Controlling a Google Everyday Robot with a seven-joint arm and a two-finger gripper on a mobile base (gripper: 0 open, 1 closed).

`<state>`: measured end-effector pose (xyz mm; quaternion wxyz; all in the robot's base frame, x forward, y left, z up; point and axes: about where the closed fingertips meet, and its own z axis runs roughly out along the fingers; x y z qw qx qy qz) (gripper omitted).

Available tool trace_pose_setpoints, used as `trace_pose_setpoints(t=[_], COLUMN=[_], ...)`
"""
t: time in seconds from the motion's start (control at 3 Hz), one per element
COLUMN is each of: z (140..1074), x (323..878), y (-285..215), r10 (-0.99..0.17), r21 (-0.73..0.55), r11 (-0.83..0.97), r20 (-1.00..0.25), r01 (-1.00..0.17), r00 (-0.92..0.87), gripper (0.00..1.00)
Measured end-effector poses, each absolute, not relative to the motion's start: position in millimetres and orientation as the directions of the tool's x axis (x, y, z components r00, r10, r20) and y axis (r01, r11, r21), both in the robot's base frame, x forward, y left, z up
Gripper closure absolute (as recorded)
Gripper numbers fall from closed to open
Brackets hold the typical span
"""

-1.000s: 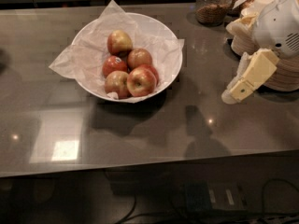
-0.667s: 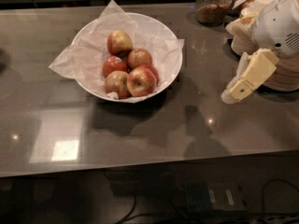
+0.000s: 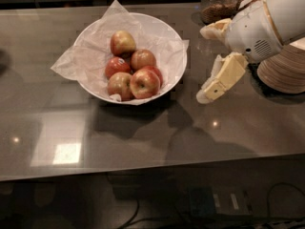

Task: Pick apple from white bowl

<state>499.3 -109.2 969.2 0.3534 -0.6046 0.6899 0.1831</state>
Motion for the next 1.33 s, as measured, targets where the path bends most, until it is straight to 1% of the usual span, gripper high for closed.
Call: trace_pose_setpoints(t=[0.33,0.67,1.0,1.33], z=[965,961,958,955], x=[507,513,515,516], y=[-78,-56,-40,-31], r10=[-0.654,-0.61,-0.586,-0.572], r21=[-0.144,-0.112,-0.094,-0.082], r11=[0.14,0.094,0.053,0.028], r20=[-0.757,-0.792,-0.809,-0.819], r01=[-0.98,-0.989,-0.994,-0.996], r00=[0.017,0.032,0.046,0.051], gripper=[0.01,0.07,0.26,0.41])
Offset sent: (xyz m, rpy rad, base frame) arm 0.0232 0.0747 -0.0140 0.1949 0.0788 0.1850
